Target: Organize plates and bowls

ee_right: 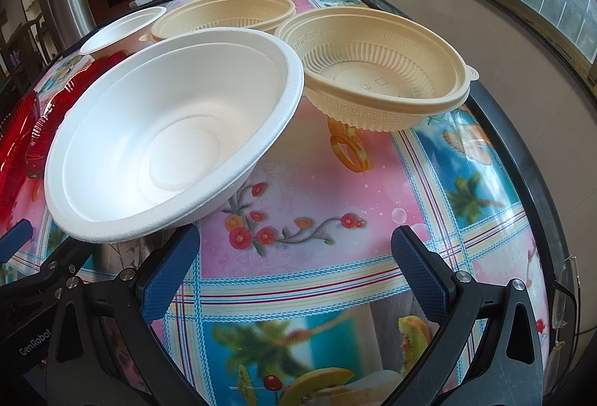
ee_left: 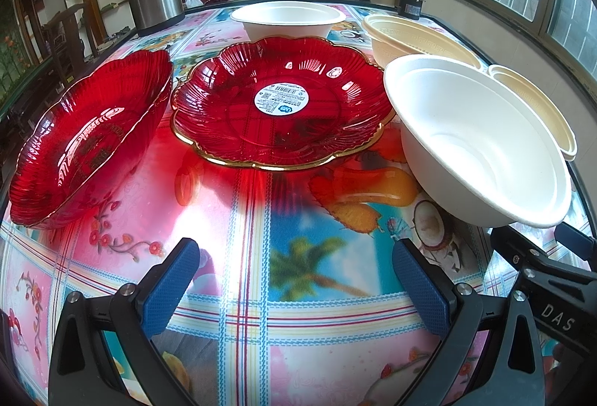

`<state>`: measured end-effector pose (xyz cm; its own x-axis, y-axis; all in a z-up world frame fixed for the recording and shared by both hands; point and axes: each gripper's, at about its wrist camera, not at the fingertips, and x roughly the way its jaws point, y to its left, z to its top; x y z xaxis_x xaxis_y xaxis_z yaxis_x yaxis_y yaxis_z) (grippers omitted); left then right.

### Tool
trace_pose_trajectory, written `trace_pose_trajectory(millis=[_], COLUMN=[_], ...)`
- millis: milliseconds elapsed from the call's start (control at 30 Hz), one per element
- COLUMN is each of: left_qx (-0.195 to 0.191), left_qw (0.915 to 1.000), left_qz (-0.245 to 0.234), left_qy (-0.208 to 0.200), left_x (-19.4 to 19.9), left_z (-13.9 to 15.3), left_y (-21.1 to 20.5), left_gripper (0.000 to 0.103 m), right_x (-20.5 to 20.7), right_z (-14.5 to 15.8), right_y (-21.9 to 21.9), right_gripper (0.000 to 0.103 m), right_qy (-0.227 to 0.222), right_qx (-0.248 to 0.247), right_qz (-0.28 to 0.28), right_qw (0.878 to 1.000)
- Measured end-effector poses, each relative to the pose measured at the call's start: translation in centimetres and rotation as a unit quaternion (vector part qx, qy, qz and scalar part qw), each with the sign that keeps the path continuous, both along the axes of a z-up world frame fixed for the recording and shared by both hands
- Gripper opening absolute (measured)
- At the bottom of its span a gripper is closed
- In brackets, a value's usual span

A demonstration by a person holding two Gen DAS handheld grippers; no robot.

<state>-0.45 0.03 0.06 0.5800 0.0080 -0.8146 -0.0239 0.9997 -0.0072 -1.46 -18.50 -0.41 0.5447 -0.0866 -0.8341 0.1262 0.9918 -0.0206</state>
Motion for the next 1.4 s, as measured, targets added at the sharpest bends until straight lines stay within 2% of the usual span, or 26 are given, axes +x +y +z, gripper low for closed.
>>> trace_pose_trajectory(millis=[67,200,633,833,933,1033,1300,1400], left_qx=[-0.001,-0.001,-0.013,-0.036,-0.037,-0.035,-0.023,-0.017], left_qw=[1.0,0.9999,0.9997,0.9992,0.9993,0.9993,0.9995,0.9994], left_qz=[-0.004,-0.014,-0.016,-0.007,-0.006,-0.014,0.007,0.017], left_qy=[0.0,0.0,0.009,0.015,0.004,0.005,-0.021,-0.025], left_x=[-0.9,-0.7,-2.2,-2.6,-3.7,-4.5,-5.4,-5.5], left_z=[0.2,-0.1,0.0,0.3,0.7,0.8,2.9,3.3], left_y=[0.1,0.6,3.0,4.3,5.0,5.3,8.5,9.8], left_gripper=[0.103,0.103,0.103,0.103,0.103,0.102,0.102,0.102], right_x=[0.6,0.0,-4.9,-7.0,-8.2,-9.0,-8.6,-8.2], right_z=[-0.4,-0.1,-0.1,0.6,1.8,2.8,4.6,5.2], right_y=[0.0,0.0,3.1,4.1,4.7,5.6,8.4,9.9], right_gripper=[0.103,0.103,0.103,0.103,0.103,0.103,0.103,0.103], right_qy=[0.027,0.043,0.044,0.023,0.004,-0.009,-0.024,-0.028], right_qx=[0.004,0.009,0.012,0.063,0.087,0.086,0.11,0.104], right_qz=[0.005,0.023,0.058,0.083,0.098,0.113,0.155,0.171], right_qw=[1.0,0.999,0.997,0.994,0.991,0.99,0.982,0.979])
